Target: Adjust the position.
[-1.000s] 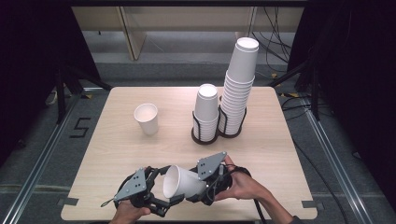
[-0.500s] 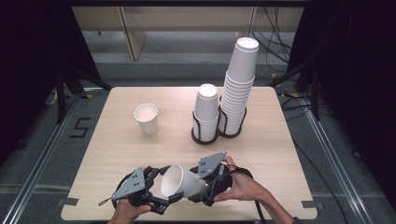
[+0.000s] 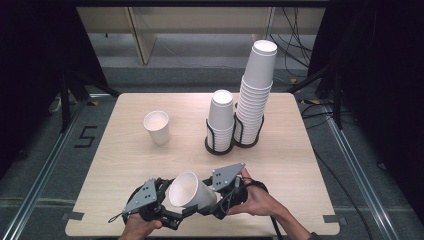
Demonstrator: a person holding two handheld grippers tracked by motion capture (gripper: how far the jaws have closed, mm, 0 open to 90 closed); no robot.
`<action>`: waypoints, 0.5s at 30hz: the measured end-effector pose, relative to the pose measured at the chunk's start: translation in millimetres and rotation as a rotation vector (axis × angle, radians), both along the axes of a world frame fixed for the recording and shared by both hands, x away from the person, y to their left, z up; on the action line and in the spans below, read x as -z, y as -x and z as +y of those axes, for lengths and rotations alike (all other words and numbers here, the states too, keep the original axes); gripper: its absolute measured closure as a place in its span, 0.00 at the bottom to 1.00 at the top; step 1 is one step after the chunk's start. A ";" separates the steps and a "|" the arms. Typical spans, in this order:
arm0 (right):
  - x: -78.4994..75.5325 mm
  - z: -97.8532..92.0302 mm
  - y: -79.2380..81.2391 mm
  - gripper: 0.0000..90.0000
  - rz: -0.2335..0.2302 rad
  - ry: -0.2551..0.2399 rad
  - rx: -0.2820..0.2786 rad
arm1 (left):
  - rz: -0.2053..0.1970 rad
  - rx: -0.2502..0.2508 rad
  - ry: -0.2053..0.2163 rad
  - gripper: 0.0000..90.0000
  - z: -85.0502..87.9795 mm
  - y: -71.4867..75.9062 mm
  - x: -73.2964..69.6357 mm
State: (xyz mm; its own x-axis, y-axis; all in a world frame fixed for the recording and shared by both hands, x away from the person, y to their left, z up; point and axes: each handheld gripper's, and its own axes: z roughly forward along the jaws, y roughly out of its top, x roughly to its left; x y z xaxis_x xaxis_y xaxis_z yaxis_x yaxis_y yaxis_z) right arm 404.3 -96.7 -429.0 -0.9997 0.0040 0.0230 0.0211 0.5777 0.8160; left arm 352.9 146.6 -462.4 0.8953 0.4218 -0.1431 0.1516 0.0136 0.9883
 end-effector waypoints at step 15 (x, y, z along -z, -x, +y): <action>13.5 9.6 2.4 0.22 0.056 0.004 0.024 | -0.006 0.007 0.027 0.17 2.7 0.4 -1.5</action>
State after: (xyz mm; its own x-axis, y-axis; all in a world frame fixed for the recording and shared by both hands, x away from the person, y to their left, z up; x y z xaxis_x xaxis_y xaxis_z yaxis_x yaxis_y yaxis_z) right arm 401.9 -87.1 -442.6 -0.9965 0.0286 0.0791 0.0810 0.5801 0.8105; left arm 352.4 149.3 -460.9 0.8990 0.4119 -0.1488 0.1458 0.0389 0.9886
